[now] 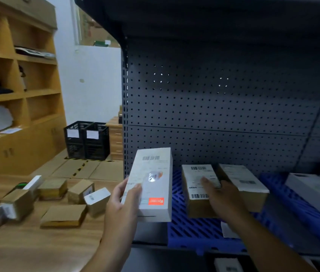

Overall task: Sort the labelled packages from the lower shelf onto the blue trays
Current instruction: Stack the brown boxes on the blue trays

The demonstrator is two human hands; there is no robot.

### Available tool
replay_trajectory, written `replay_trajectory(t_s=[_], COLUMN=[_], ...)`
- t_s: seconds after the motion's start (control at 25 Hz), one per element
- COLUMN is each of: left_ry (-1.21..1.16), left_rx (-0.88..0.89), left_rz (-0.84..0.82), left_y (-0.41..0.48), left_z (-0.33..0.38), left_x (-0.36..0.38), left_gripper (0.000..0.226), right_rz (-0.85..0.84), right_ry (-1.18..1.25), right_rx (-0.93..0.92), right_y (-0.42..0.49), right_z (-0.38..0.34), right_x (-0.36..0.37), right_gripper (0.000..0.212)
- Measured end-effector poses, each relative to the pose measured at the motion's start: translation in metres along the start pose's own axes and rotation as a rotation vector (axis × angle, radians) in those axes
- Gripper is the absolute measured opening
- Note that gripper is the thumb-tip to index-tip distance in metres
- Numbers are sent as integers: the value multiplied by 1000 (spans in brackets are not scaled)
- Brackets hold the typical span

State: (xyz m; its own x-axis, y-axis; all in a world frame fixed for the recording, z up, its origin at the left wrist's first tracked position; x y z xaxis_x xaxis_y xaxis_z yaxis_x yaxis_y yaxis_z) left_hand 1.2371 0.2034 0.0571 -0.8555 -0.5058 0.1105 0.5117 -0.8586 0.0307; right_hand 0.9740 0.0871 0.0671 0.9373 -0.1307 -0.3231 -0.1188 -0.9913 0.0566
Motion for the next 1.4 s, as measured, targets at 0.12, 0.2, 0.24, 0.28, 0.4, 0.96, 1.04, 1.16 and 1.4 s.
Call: replay_trajectory(t_s=[0.12, 0.2, 0.24, 0.28, 0.4, 0.96, 1.04, 1.16, 1.4], left_ry=[-2, 2, 4, 7, 13, 50, 31, 47, -4], left_rx=[-31, -35, -34, -34, -21, 71, 77, 79, 69], left_rz=[-2, 4, 6, 3, -10, -146, -174, -203, -299], left_y=[6, 8, 8, 7, 6, -19, -32, -56, -123], left_z=[-7, -10, -10, -10, -8, 31, 33, 35, 49], left_x=[-3, -6, -6, -7, -5, 56, 78, 113, 228], left_gripper=[15, 16, 15, 14, 13, 20, 20, 21, 41], right_rz=[-1, 1, -1, -6, 9, -182, -258, -195, -38], right_ry=[-29, -15, -24, -40, -146, 387, 515, 463, 268], right_rx=[11, 30, 31, 31, 4, -379, -318, -344, -245], right_y=[10, 18, 22, 26, 32, -81, -96, -109, -103], right_z=[-5, -6, -7, -7, -9, -69, -66, -59, -36], right_x=[9, 13, 15, 17, 21, -4, -17, -55, -170], right_gripper=[66, 66, 67, 68, 71, 47, 57, 64, 75])
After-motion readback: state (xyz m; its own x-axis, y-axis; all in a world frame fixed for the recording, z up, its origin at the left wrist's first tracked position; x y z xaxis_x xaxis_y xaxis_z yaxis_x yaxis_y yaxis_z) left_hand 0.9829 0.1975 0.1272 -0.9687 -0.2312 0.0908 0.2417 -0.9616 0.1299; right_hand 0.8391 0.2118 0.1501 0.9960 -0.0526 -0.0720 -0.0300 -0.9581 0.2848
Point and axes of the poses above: each hand's wrist, its own y-axis towards the middle knuckle, its own x-axis out of the palm, z = x × y, the point moved 6 cm from there along y, towards the middle knuckle, and after that the axes turned 12 degrees about y, right-handed, at the moved point
